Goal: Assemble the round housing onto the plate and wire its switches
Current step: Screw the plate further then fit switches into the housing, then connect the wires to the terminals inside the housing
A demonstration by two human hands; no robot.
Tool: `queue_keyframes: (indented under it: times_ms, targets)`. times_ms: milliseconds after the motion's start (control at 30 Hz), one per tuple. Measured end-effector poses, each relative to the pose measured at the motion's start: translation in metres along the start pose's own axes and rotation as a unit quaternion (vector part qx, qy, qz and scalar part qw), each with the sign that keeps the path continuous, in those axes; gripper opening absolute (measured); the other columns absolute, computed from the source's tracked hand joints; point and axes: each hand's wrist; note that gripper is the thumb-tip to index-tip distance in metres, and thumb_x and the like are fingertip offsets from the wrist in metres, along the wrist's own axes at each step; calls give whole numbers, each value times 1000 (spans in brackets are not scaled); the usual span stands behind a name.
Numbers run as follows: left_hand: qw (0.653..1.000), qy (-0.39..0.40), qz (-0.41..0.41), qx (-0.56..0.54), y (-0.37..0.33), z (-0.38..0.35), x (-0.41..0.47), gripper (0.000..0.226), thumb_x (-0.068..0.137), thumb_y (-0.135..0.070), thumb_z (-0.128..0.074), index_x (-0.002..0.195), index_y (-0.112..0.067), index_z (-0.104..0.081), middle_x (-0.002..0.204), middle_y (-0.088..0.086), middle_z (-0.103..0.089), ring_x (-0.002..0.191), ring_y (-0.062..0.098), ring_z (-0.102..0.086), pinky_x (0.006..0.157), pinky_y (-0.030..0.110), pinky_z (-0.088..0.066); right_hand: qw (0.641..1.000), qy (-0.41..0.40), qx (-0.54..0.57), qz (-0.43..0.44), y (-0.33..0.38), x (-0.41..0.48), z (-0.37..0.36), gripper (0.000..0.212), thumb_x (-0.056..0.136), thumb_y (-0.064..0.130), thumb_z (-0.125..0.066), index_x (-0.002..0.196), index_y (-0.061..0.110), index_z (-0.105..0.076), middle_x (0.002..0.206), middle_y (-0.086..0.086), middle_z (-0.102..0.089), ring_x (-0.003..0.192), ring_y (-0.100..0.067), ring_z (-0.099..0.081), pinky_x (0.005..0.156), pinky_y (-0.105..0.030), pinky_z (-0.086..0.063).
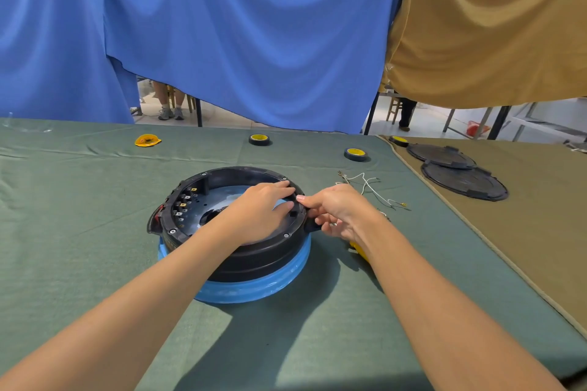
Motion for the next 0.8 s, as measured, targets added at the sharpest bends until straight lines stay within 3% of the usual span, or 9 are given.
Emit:
queue_keyframes:
  times_ms: [100,300,633,800]
  targets:
    - [1000,-1,-1,3,0,0,0,46,106,-27,-43,151,-17,-40,161,0,-30,148,23,-27,118,37,-25,1000,-9,-21,5,4,0,-2,21,81,23,-78,74,8,-65,65,-4,-62,54,-13,-52,42,-19,-40]
    - [1000,-9,-3,13,-1,-1,-2,46,105,-28,-43,150,-17,-40,160,1,-33,148,21,-26,118,35,-22,992,-33,-71,103,-7,-5,-11,20,90,26,-66,76,12,-62,70,-5,-61,61,-18,-57,50,-24,-38]
    - [999,-14,-14,28,-3,0,-5,45,105,-26,-44,147,-12,-44,155,5,-42,144,23,-33,114,32,-25,998,17,-33,53,-1,-10,-3,13,87,21,-72,87,8,-68,74,-5,-65,61,-14,-54,47,-21,-37]
    - [998,-4,-26,61,-6,3,-4,39,106,-30,-41,139,-12,-53,145,4,-50,136,23,-39,110,41,-35,986,-29,-52,157,-22,-7,-5,21,94,27,-62,87,8,-67,75,-3,-66,59,-11,-58,46,-19,-39]
Point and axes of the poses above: each hand's wrist, its own x-axis towards the middle knuckle, its own z-axis out of the back of the hand, y = z × x
